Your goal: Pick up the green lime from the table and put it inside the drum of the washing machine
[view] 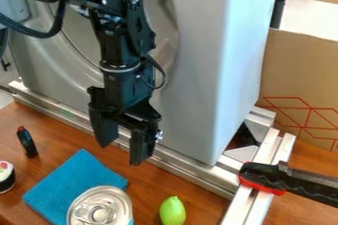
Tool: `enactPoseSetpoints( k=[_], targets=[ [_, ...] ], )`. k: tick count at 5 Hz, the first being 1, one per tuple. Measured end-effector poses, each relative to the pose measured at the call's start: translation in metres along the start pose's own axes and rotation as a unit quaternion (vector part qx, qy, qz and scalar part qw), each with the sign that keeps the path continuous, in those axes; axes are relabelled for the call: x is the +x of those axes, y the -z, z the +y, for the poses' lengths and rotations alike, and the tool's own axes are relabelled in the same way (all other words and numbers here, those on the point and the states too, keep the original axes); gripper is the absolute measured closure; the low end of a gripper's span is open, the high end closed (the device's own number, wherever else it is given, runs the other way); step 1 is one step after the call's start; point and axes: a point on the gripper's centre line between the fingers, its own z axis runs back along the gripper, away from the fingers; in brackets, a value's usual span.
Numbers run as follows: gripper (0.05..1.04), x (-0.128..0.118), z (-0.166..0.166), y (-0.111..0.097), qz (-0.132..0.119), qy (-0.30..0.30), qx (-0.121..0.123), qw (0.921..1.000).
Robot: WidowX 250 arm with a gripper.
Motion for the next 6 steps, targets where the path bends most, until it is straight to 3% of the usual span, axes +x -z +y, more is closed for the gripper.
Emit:
enactPoseSetpoints(
  k=[1, 2, 3, 4, 6],
  targets=[
    [0.073, -0.002, 0.000, 0.005, 0.011, -0.002, -0.001, 0.9999],
    [0.073, 0.008, -0.015, 0.015, -0.001, 0.014, 0.007, 0.9999],
    [0.073, 0.015, -0.035, 0.028, 0.008, 0.029, 0.001, 0.9995],
    [0.073, 0.017, -0.050, 0.040, 0.014, 0.041, -0.021, 0.9988],
    [0.073, 0.021, -0.055, 0.063, 0.038, 0.048, -0.025, 0.9978]
  ],
)
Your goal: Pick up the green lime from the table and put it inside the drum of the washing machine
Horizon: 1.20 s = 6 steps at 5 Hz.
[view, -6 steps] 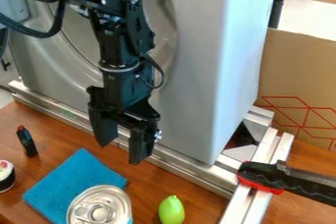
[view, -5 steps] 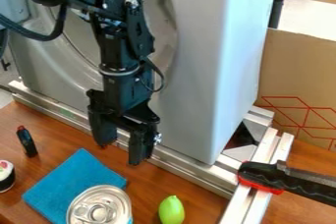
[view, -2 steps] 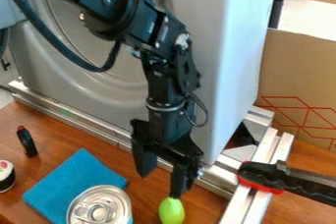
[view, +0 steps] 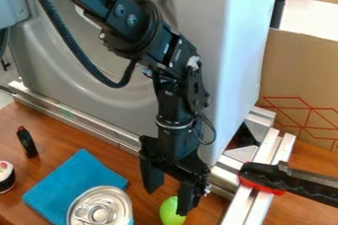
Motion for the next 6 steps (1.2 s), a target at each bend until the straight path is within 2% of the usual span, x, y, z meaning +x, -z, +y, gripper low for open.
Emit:
enactPoseSetpoints(
  k=[2, 3, 4, 5, 6],
  targets=[
    [0.073, 0.003, 0.000, 0.027, 0.034, 0.013, 0.000, 0.9993],
    [0.073, 0.001, -0.004, 0.033, 0.052, 0.017, 0.001, 0.9985],
    [0.109, 0.003, -0.005, 0.033, 0.045, 0.013, 0.001, 0.9989],
    [0.355, 0.003, -0.003, 0.036, 0.036, 0.012, 0.005, 0.9993],
    [0.383, 0.004, -0.001, 0.037, 0.031, 0.016, 0.012, 0.9993]
  ],
)
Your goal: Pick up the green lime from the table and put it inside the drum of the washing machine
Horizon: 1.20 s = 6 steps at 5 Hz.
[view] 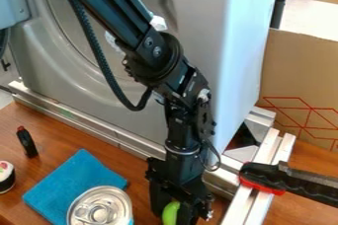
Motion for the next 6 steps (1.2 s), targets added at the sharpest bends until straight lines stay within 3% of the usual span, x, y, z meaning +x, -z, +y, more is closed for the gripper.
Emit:
enactPoseSetpoints(
  k=[1, 2, 3, 4, 5, 6],
  targets=[
    [0.383, -0.002, 0.002, -0.001, -0.001, -0.005, 0.006, 1.0000],
    [0.383, -0.012, 0.005, -0.048, -0.062, -0.025, 0.025, 0.9975],
    [0.384, -0.030, 0.021, -0.088, -0.097, -0.053, 0.042, 0.9930],
    [0.384, -0.051, 0.033, -0.090, -0.086, -0.079, 0.036, 0.9925],
    [0.384, -0.066, 0.053, -0.095, -0.093, -0.118, 0.036, 0.9880],
    [0.384, -0.084, 0.090, -0.111, -0.118, -0.158, 0.050, 0.9792]
  ],
)
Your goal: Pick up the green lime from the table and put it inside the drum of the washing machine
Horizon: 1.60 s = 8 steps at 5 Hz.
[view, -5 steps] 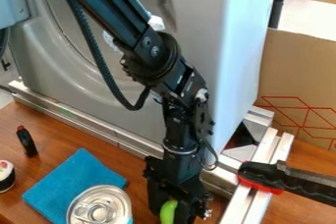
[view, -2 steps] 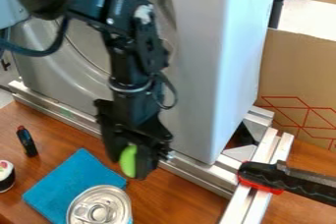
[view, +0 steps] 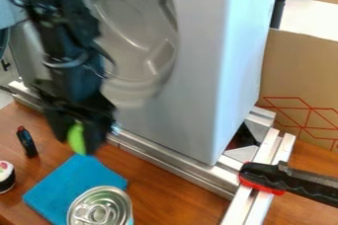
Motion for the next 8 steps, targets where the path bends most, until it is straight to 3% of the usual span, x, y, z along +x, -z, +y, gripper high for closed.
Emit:
enactPoseSetpoints(
  k=[2, 3, 4, 5, 6, 7, 8],
  targets=[
    [0.384, 0.024, 0.046, -0.031, -0.059, -0.039, 0.037, 0.9968],
    [0.384, 0.042, 0.060, -0.036, -0.110, -0.067, 0.035, 0.9911],
    [0.384, 0.074, 0.078, -0.039, -0.157, -0.081, 0.006, 0.9842],
    [0.384, 0.110, 0.088, -0.040, -0.185, -0.099, -0.010, 0.9776],
    [0.384, 0.138, 0.096, -0.033, -0.201, -0.140, -0.025, 0.9691],
    [0.384, 0.161, 0.093, -0.019, -0.202, -0.155, -0.060, 0.9651],
    [0.384, 0.174, 0.045, 0.006, -0.184, -0.140, -0.081, 0.9696]
  ],
)
